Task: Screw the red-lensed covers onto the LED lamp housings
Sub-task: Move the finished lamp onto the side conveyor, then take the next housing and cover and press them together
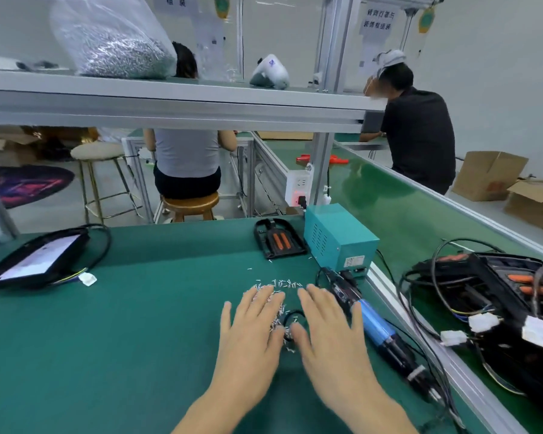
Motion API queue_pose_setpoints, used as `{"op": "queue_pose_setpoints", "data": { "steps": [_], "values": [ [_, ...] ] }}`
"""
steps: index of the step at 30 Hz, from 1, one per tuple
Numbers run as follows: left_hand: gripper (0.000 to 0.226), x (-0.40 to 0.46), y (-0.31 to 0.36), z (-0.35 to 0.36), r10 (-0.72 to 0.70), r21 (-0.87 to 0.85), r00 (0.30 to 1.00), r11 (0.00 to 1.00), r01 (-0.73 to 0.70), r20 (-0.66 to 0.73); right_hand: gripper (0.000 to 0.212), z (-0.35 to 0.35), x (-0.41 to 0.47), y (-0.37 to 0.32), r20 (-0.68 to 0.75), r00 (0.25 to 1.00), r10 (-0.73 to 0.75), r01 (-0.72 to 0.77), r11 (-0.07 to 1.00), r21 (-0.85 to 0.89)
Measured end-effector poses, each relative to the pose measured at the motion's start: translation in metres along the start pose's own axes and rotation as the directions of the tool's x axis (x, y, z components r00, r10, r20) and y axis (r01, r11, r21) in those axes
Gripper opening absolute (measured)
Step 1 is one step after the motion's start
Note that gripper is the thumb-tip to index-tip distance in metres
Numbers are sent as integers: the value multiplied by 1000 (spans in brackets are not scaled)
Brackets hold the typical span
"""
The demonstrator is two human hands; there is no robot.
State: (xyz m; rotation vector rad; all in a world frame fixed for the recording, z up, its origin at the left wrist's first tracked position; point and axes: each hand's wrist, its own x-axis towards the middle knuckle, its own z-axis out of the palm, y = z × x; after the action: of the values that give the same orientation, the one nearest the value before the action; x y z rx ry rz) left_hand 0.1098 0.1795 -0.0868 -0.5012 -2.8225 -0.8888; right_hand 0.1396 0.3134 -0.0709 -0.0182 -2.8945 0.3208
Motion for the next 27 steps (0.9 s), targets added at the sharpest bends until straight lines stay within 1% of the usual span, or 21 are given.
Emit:
{"op": "queue_pose_setpoints", "data": {
  "steps": [2,4,5,7,10,11,14,16,17,18,19,20,21,22,24,25,27],
  "values": [
    [50,-7,-22,-13,-69,-3,997,998,69,-44,60,10,2,-26,-14,996,-94,93,995,-20],
    [51,-14,-43,-25,-139,-19,987,990,138,-81,60,26,3,-49,-104,975,-198,194,980,-41],
    [51,-17,-53,-32,-173,-30,980,985,171,-99,60,31,3,-61,-114,966,-230,225,973,-53],
    [51,-25,-71,-45,-229,-49,964,973,224,-136,61,42,7,-84,-81,959,-272,267,961,-65],
    [51,-36,-97,-62,-293,-52,938,956,289,-186,62,56,13,-113,-98,933,-345,339,938,-78],
    [50,-40,-106,-68,-312,-50,928,950,309,-205,62,58,15,-122,-86,929,-359,354,933,-69],
    [50,-48,-132,-83,-353,-32,897,933,358,-266,64,67,16,-140,8,923,-385,385,922,-32],
    [50,-50,-148,-93,-367,-28,878,926,377,-309,66,70,20,-147,143,916,-374,379,925,-7],
    [50,-50,-156,-98,-373,-29,868,922,385,-328,58,76,22,-148,154,907,-393,400,916,-18],
    [50,-49,-164,-103,-381,-32,856,918,396,-349,56,82,22,-147,102,906,-410,413,911,-9],
    [50,-47,-172,-109,-390,-34,844,913,407,-368,71,87,24,-145,146,911,-385,386,922,23],
    [50,-44,-180,-114,-395,-29,833,908,418,-386,85,94,21,-142,112,910,-398,398,917,24],
    [50,-40,-188,-119,-396,-15,825,904,427,-404,89,96,17,-141,70,913,-403,404,915,1],
    [51,-36,-196,-125,-397,6,817,898,439,-419,90,102,15,-142,-11,919,-394,394,919,-17],
    [54,-25,-212,-135,-404,56,800,878,475,-444,88,105,14,-144,-84,915,-394,395,919,-9],
    [56,-20,-219,-140,-409,89,792,863,497,-452,88,106,14,-143,-71,919,-388,388,921,-17],
    [61,-11,-235,-148,-423,164,782,824,542,-458,87,111,16,-144,-91,917,-389,387,921,-45]
  ]
}}
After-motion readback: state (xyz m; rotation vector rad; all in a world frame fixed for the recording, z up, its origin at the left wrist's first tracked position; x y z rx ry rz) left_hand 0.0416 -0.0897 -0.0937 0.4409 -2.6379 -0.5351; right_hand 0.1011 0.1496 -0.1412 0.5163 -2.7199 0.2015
